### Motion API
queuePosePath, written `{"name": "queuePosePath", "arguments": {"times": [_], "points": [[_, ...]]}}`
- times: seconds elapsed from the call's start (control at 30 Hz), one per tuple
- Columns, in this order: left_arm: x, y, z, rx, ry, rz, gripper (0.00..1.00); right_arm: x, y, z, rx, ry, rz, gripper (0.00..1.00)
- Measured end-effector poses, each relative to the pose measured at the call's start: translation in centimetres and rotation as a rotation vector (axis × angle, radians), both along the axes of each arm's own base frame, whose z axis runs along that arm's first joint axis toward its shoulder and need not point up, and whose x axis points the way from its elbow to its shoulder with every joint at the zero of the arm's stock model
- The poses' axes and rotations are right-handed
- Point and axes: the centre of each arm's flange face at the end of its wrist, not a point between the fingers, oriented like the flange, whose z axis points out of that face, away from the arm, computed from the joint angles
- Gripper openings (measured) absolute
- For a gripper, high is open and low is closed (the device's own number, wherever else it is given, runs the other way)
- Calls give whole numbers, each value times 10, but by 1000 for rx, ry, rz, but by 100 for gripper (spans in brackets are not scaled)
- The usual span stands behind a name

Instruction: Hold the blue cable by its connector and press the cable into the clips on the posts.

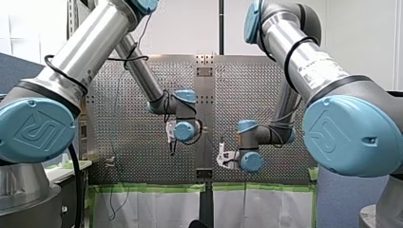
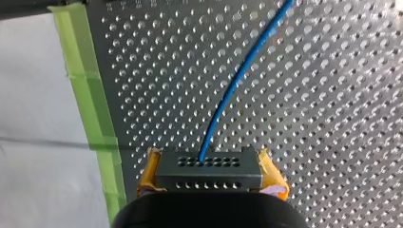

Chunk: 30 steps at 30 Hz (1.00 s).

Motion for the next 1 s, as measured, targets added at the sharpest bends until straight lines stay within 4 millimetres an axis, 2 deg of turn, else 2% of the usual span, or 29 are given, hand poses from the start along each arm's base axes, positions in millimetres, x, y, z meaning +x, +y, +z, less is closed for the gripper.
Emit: {"name": "queuePosePath", "arguments": {"times": [0.37, 0.47, 1.0], "points": [[-26, -53, -34, 15, 23, -81, 0, -50, -2, -15, 27, 6, -63, 0], [-30, -63, -42, 12, 29, -90, 0, -57, -4, -17, 31, 13, -77, 0], [-26, -95, -90, 24, 86, -109, 0, -71, -20, -15, 5, -17, -94, 0]]}}
